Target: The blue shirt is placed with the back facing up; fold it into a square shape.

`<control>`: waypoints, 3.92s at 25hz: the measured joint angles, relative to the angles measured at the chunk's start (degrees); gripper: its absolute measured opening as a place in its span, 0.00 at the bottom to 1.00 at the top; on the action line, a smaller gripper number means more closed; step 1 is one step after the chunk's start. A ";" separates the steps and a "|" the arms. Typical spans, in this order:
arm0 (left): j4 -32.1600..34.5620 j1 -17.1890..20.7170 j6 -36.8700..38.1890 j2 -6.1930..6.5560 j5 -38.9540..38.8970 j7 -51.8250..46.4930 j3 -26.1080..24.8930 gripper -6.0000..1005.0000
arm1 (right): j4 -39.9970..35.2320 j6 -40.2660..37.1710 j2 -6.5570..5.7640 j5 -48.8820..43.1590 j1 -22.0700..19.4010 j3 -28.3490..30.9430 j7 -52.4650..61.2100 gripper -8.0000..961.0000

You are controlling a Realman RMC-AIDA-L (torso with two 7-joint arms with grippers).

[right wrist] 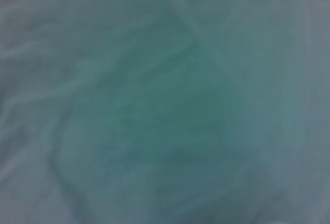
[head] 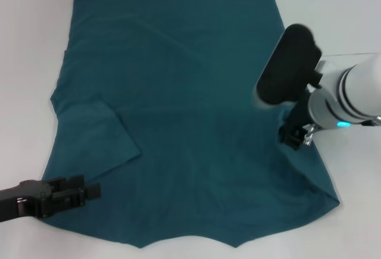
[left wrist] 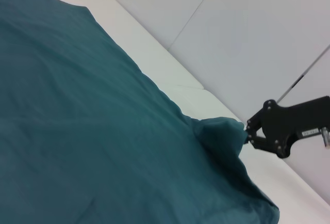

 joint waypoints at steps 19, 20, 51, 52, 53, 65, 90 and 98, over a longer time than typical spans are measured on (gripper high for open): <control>-0.16 0.23 -0.40 0.00 0.04 0.32 0.01 0.70 | -0.11 -0.91 0.12 6.57 -0.73 -1.54 -2.66 0.40; -0.17 0.23 -0.41 0.00 0.05 0.32 0.01 0.70 | -0.13 -0.95 0.11 6.89 -0.73 -1.11 -2.62 0.42; -0.16 -0.48 -0.51 0.01 0.10 0.45 0.55 0.70 | 27.43 21.39 -0.51 11.46 2.44 36.26 1.21 0.66; -0.16 -0.48 -0.51 0.03 0.11 0.45 0.55 0.70 | 27.43 21.39 -0.51 11.46 2.44 36.26 1.21 0.66; -0.16 -0.48 -0.51 0.05 0.11 0.45 0.55 0.70 | 28.22 22.01 -0.53 11.78 2.62 36.27 1.20 0.66; -0.16 -0.47 -0.51 0.00 0.11 0.45 0.63 0.70 | 32.64 24.31 -0.47 11.95 4.22 35.95 0.58 0.63; -0.16 -0.04 -0.39 -0.09 0.11 0.45 0.63 0.70 | 33.26 22.64 -1.51 24.97 4.36 36.39 -3.36 0.06; -0.16 -0.13 -0.44 -0.09 0.11 0.45 0.63 0.70 | 32.90 22.58 -1.50 29.24 5.06 36.53 -3.11 0.07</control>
